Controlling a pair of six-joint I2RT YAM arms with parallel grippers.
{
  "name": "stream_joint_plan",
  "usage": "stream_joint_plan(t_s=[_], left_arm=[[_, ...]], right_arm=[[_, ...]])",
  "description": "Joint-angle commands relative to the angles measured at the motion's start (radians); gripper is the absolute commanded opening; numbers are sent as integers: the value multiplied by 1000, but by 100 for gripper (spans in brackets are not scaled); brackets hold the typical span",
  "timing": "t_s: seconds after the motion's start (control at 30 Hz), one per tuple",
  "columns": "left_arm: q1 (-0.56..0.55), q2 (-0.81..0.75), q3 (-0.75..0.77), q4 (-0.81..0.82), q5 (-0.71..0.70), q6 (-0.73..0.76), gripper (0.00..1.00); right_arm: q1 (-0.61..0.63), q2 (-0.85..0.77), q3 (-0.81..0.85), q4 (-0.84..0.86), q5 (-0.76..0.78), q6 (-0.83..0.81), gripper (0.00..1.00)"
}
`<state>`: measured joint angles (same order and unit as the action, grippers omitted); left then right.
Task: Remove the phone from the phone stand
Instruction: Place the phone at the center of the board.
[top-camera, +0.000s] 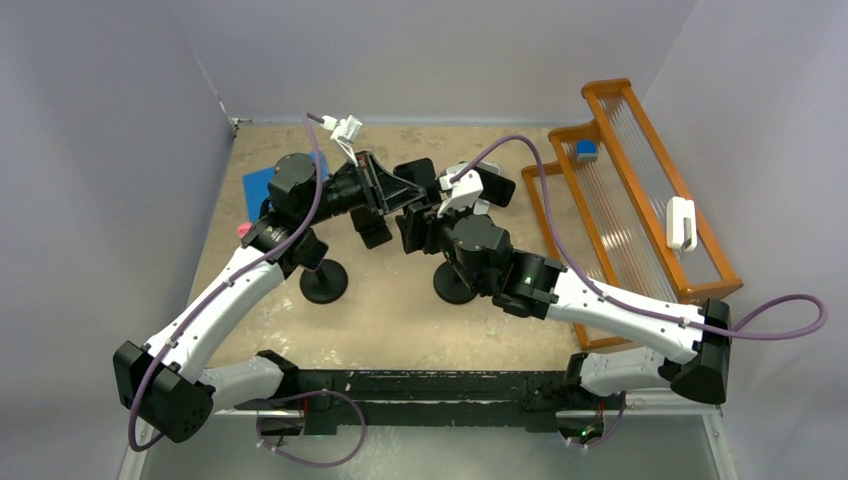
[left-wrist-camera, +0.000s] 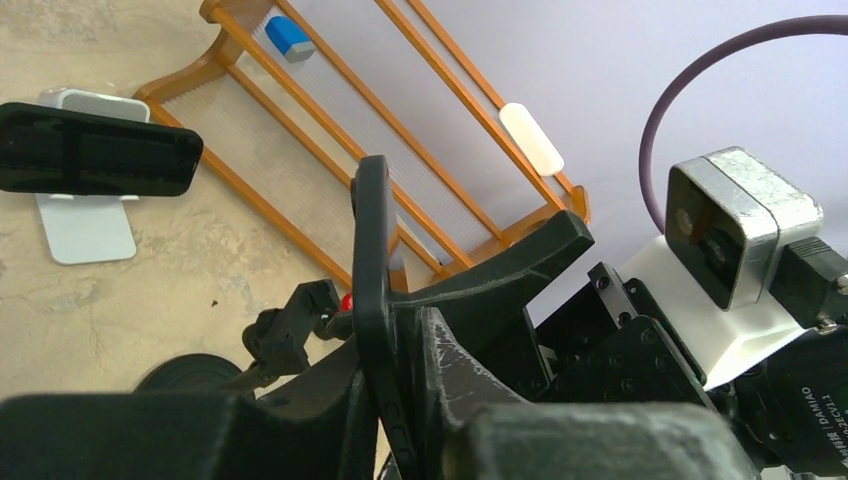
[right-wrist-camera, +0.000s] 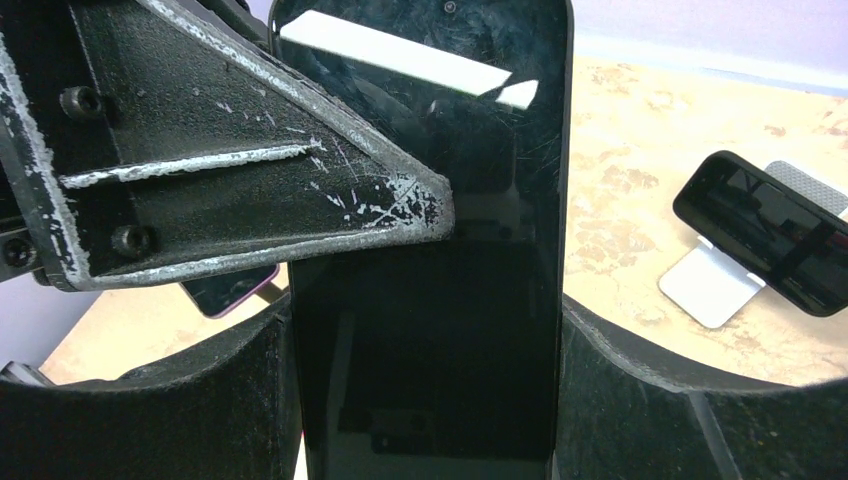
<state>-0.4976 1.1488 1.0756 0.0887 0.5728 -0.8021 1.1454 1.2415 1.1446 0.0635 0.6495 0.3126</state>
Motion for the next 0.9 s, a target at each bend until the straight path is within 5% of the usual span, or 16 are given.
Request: stream_joint_plan(t_s=[0.0,0.13,0.3,0.47,0.63,0.87], left_arm=[[4,4,35,53,33,-5,9],[4,1,24,58,36,-5,0],[4,-20,16,60,19,0,0],[4,-57,4,54,-16,0,0],[4,-94,-8,42,-46,1,0],[5,-149,-3,-35,10,54,0]], right_arm=[[7,-19,60,84,29,10,0],[7,-32,45,87,1,8,3],[7,-62,30,70,-36,10,64],[7,-114,21,21,-83,34,89],[6,-194,-9,-43,-147,83,99],[7,-412,-218,35,-319,75,97]])
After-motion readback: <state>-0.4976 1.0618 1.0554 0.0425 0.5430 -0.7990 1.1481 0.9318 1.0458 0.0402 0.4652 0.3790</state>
